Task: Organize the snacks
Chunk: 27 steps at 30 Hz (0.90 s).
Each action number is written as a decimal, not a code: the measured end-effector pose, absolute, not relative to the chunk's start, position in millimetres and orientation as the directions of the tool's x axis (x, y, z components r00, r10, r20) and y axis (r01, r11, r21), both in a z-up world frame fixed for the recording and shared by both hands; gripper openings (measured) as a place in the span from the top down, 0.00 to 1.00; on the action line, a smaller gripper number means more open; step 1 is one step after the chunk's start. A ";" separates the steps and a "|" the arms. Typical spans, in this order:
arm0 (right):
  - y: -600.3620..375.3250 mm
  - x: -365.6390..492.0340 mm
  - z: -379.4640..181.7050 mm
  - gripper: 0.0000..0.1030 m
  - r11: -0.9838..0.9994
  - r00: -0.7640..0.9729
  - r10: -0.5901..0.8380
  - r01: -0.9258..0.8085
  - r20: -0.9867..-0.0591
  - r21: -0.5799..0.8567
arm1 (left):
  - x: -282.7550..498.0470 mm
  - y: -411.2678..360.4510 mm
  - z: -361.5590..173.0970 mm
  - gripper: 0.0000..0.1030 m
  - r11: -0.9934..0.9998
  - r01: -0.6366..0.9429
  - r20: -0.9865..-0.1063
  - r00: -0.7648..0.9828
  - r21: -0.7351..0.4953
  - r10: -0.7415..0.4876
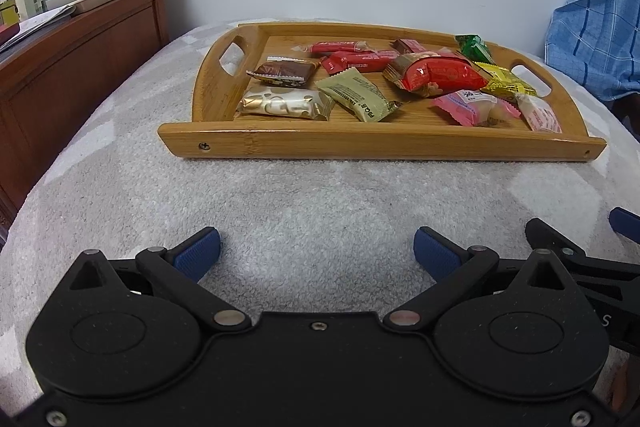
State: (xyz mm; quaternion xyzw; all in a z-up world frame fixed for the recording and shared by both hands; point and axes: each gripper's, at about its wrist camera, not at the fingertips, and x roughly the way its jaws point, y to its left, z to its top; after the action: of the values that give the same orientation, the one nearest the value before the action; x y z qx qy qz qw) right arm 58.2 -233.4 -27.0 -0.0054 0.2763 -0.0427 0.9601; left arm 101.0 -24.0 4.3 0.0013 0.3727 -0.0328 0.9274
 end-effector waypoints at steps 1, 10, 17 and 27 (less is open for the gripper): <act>-233.3 58.1 -27.1 0.00 0.996 0.844 -0.085 0.079 -0.530 -0.034 | 101.1 -24.0 4.3 0.00 0.998 0.062 -0.691 0.720 -0.022 -0.060; -233.0 57.8 -27.3 0.00 0.996 0.844 -0.085 0.079 -0.529 -0.034 | 100.2 -24.6 4.2 0.00 0.998 0.063 -0.687 0.724 -0.017 -0.057; -233.0 57.7 -27.0 0.00 0.996 0.844 -0.086 0.079 -0.529 -0.035 | 97.9 -25.1 3.3 0.00 0.998 0.061 -0.676 0.735 -0.016 -0.056; -232.9 57.5 -26.9 0.00 0.996 0.844 -0.086 0.079 -0.529 -0.035 | 97.2 -25.8 3.5 0.00 0.998 0.062 -0.674 0.737 -0.012 -0.054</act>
State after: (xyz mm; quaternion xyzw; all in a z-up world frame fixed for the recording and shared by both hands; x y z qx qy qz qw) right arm 57.5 -232.9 -26.9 -0.0060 0.2756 -0.0431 0.9603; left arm 97.2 -25.8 3.5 0.0056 0.3616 -0.0311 0.9318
